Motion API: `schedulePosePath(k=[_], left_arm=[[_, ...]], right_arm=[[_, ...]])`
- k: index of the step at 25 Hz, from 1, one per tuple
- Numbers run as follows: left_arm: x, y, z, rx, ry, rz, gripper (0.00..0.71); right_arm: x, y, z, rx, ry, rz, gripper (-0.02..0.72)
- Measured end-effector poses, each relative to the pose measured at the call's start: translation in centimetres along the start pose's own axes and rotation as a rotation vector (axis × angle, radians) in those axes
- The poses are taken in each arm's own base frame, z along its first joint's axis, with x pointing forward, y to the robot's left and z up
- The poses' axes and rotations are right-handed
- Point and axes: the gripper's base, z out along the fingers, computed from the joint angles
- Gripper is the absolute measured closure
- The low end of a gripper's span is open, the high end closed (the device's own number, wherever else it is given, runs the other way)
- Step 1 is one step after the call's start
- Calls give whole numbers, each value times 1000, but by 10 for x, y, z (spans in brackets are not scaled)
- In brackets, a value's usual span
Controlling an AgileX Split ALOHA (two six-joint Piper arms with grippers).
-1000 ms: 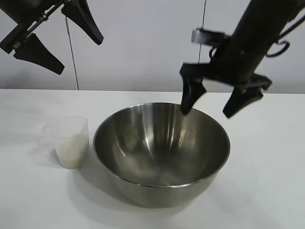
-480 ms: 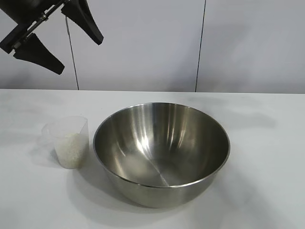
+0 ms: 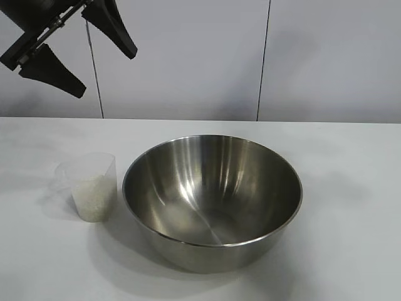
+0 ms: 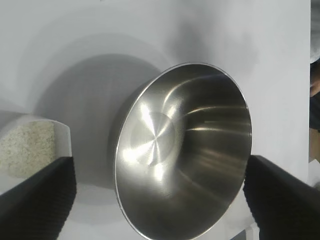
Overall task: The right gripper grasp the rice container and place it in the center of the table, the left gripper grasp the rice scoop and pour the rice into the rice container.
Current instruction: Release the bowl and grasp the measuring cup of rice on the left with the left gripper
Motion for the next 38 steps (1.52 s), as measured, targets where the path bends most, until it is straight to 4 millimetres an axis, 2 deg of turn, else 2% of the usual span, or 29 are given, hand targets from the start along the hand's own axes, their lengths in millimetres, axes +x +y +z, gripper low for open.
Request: schedulePosePath(k=[2,6,12,16,21,23,27,31,38], left_arm=[[0,0,0,0,0,1,56],[0,0,0,0,0,1,56],[0,0,0,0,0,1,56],[0,0,0,0,0,1,56],[0,0,0,0,0,1,56],[0,0,0,0,0,1,56],[0,0,0,0,0,1,56],[0,0,0,0,0,1,56],[0,0,0,0,0,1,56]], right_arm=[[23,13,-26,32,-91,-34,150],[74,24,-53,142,-234,-96,157],[144,35,-44,77,-233,-60,159],[194,42,-56,29,-290,-99,159],[243,40,-54,30,-322,-137,159],[252,36,-51,64,-311,-150,159],[258,25,-43,171,-248,-164,159],[264,12,-31,267,-202,-88,159],[264,9,-25,274,-221,-11,159]])
